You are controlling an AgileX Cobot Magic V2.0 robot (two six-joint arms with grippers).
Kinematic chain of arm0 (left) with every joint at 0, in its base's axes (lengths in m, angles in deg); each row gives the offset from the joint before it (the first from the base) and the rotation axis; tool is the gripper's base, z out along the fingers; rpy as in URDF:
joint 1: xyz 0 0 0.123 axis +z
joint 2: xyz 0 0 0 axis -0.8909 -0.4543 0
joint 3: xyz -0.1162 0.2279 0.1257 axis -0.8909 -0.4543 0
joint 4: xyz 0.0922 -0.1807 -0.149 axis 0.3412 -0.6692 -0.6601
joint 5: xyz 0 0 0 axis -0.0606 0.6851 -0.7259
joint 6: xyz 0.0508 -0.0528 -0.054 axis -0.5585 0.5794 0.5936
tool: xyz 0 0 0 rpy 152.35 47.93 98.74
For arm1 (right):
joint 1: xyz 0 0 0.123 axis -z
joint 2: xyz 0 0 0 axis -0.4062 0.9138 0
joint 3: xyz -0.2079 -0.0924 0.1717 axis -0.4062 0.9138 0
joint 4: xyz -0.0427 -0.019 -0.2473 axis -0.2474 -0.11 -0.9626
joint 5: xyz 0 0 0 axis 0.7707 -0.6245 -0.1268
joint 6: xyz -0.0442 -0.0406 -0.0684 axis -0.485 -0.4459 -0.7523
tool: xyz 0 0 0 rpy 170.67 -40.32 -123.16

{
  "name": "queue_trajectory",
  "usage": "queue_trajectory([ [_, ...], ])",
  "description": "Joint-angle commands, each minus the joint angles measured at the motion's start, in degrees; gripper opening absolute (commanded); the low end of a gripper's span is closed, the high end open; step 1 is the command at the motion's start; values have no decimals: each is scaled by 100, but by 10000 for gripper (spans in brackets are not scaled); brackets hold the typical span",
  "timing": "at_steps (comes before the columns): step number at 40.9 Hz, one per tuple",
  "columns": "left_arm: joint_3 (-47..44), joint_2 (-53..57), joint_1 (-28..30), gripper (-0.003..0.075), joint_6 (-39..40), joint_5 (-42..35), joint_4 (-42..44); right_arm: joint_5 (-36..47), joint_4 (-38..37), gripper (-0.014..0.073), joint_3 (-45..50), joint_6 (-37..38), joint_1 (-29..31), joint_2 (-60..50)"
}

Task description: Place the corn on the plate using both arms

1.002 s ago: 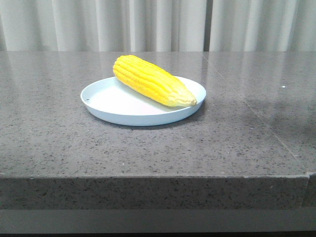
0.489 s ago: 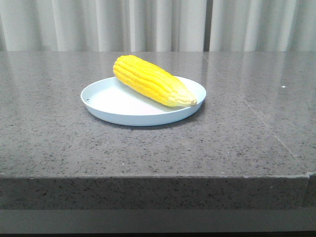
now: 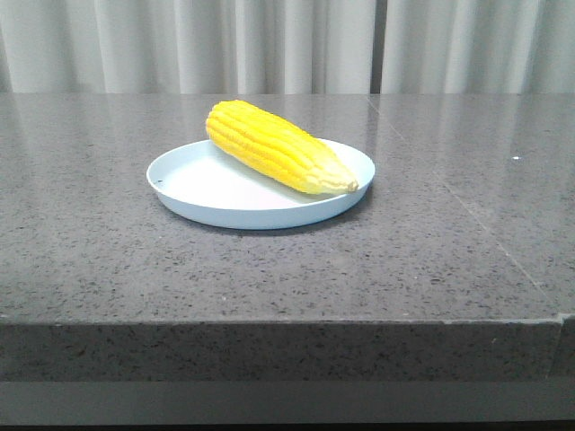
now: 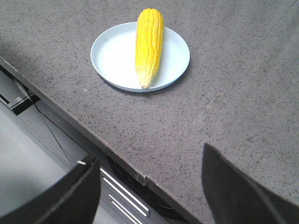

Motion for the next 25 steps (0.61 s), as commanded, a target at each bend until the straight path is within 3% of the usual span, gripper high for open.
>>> queue_trajectory([
  [1,161,13,-40,537,55,-379,5,380,-54,482,-124,-64,-3,43],
  [5,161,13,-40,470,55,-378,5,380,-54,395,-124,-64,-3,43],
  [10,161,13,-40,311,55,-378,5,380,-54,199,-124,-64,-3,43],
  [17,161,13,-40,92,55,-378,5,380,-49,-11,-124,-64,-3,43],
  [21,161,13,-40,-17,55,-378,20,386,-49,-69,-124,-64,-3,43],
  [25,161,13,-40,-20,55,-378,61,447,-49,-67,-124,-64,-3,43],
])
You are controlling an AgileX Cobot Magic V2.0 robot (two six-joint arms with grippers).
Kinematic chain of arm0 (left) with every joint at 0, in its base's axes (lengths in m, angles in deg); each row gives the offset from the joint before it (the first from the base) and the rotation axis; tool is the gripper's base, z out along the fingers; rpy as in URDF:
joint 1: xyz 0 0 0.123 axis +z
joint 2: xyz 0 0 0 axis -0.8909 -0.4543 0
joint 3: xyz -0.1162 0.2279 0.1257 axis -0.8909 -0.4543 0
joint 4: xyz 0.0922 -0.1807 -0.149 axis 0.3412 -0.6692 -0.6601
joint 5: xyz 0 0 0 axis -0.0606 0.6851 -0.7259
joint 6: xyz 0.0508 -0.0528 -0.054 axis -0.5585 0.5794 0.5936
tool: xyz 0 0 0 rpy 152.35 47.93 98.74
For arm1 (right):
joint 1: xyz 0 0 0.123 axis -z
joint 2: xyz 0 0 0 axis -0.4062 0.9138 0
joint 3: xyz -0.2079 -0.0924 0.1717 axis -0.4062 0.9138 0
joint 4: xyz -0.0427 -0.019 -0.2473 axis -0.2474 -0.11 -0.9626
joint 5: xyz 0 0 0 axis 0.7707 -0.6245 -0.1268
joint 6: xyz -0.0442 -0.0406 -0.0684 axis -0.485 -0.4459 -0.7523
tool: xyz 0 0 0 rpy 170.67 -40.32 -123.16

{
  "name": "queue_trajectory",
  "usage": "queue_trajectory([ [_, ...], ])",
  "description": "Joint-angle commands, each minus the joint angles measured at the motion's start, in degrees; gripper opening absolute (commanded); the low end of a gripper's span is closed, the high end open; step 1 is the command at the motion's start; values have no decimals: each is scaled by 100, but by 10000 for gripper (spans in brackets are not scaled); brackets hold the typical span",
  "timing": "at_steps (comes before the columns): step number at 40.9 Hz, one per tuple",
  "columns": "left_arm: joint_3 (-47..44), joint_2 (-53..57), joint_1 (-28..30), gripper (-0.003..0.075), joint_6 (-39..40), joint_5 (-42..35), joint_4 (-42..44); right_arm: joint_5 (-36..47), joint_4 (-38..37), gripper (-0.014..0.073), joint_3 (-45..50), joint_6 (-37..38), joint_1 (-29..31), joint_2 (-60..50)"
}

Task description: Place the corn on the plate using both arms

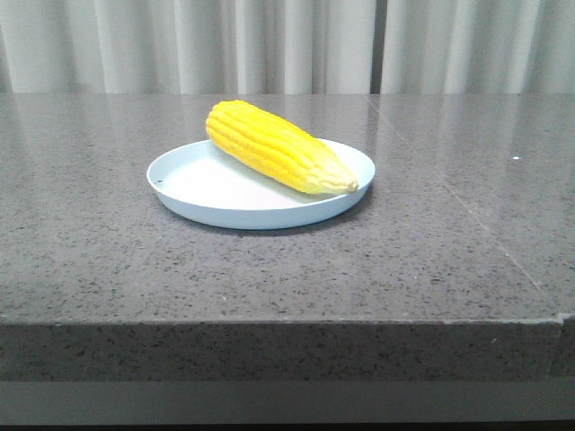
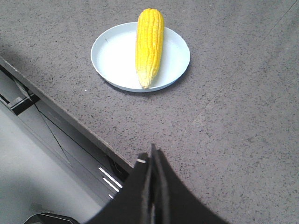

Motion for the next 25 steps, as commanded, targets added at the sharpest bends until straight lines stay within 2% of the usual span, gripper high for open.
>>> queue_trajectory([
  [1,161,13,-40,-20,55,-378,66,478,-49,-67,-124,-64,-3,43],
  [25,161,13,-40,-20,18,-378,145,497,-49,-67,-124,-64,-3,43],
])
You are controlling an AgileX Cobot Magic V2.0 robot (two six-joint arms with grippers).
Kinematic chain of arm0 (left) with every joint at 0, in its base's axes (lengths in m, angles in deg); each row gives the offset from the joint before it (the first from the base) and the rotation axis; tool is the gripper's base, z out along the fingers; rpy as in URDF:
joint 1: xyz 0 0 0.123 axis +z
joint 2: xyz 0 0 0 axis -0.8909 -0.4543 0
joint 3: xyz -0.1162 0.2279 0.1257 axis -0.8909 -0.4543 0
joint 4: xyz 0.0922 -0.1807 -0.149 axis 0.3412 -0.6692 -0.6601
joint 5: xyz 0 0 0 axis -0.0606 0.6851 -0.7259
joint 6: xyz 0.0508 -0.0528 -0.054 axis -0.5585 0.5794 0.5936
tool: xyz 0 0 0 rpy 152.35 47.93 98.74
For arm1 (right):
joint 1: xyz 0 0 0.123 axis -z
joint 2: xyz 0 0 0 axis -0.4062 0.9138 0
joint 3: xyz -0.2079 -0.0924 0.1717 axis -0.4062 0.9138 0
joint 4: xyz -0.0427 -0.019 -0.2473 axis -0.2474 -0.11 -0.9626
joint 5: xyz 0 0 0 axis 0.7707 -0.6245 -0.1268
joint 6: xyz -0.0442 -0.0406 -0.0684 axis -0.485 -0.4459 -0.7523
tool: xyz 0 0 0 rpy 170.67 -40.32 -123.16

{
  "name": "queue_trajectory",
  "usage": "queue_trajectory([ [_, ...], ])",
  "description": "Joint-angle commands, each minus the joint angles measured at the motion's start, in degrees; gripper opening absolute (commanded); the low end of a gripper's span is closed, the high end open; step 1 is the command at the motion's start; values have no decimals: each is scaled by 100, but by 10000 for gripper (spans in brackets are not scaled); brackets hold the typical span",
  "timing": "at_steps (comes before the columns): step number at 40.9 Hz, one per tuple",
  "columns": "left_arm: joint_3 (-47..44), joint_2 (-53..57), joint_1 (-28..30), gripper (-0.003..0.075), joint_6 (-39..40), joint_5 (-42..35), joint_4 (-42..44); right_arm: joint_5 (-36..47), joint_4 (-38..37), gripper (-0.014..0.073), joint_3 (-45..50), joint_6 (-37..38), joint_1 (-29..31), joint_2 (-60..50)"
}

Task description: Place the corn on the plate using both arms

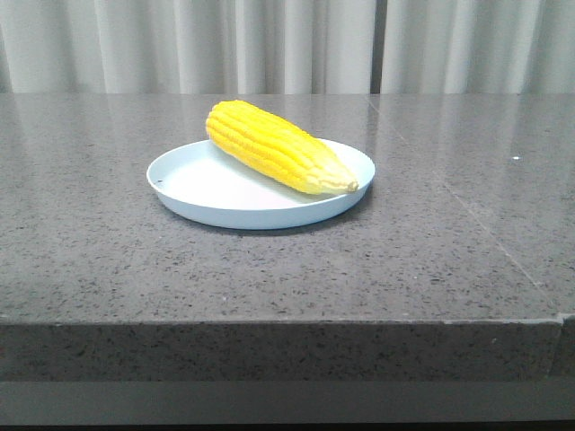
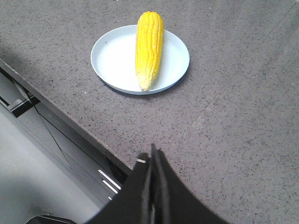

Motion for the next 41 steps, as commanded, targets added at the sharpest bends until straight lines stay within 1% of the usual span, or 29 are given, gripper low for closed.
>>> queue_trajectory([
  [1,161,13,-40,-20,18,-378,58,450,-49,-67,-124,-51,-3,43],
  [8,96,211,36,-20,18,-378,39,450,-49,-67,-124,-51,-3,43],
  [12,-52,510,431,-20,18,-413,-124,450,-49,-67,-124,-51,-3,43],
  [15,-333,843,875,-20,18,-659,-423,450,-49,-67,-124,-51,-3,43],
  [18,-757,1227,1314,-20,18,-1173,-662,450,-49,-67,-124,-51,-3,43],
  [23,-1764,2033,2088,-20,18,-2286,-1000,450,-49,-67,-124,-51,-3,43],
  [30,-3288,3113,3157,-20,18,-3763,-1175,450,-49,-67,-124,-51,-3,43],
  [33,-3803,3490,3527,-20,18,-4195,-1410,450,-49,-67,-124,-51,-3,43],
  [38,-4306,3880,3735,-20,18,-4595,-1445,450,-49,-67,-124,-51,-3,43],
  [41,-4471,3981,3747,-20,18,-4756,-1255,450,-49,-67,-124,-51,-3,43],
])
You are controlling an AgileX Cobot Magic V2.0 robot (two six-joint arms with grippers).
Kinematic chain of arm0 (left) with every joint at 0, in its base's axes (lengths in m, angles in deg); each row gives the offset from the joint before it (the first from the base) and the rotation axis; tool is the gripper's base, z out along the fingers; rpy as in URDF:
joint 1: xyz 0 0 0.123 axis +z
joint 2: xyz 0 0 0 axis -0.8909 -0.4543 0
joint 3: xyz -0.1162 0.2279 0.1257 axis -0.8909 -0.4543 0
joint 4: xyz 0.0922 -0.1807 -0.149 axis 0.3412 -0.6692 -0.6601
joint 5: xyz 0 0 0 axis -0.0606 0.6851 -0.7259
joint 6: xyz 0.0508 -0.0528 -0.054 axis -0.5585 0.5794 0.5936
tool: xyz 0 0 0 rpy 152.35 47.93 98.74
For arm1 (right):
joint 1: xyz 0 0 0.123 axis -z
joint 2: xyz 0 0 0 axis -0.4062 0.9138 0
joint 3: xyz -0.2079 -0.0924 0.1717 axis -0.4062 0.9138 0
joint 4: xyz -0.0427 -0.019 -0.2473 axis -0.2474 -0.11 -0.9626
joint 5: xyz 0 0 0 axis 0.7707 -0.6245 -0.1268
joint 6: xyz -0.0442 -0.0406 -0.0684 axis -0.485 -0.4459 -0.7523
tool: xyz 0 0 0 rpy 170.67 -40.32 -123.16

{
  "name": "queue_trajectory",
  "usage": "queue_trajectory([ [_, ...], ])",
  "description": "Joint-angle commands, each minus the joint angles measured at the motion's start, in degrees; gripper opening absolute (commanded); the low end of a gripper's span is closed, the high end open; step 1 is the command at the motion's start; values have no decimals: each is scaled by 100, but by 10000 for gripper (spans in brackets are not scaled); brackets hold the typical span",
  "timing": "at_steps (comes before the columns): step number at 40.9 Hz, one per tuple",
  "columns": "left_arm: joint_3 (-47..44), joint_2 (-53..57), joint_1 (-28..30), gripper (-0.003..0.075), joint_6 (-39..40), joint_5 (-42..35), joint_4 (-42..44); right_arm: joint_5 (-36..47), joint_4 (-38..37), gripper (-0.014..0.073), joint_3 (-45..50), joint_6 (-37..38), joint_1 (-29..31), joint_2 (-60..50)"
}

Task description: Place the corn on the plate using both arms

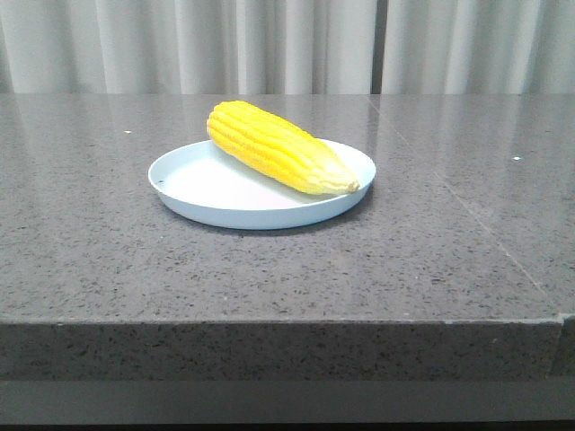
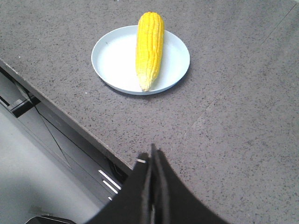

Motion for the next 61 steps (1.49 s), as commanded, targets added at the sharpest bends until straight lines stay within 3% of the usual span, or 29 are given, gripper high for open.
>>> queue_trajectory([
  [1,-15,40,22,-20,18,-760,149,441,-49,-67,-124,-51,-3,43],
  [6,-245,40,22,-20,-26,-1169,278,441,-49,-67,-124,-51,-3,43],
  [12,-580,154,22,-20,-732,-1366,-65,441,-49,-67,-124,-51,-3,43],
  [22,-654,202,22,-20,-732,-1427,510,436,-49,-67,-124,-51,-3,43],
  [61,-654,202,22,-20,-917,-1448,343,436,-49,-67,-124,-51,-3,43],
])
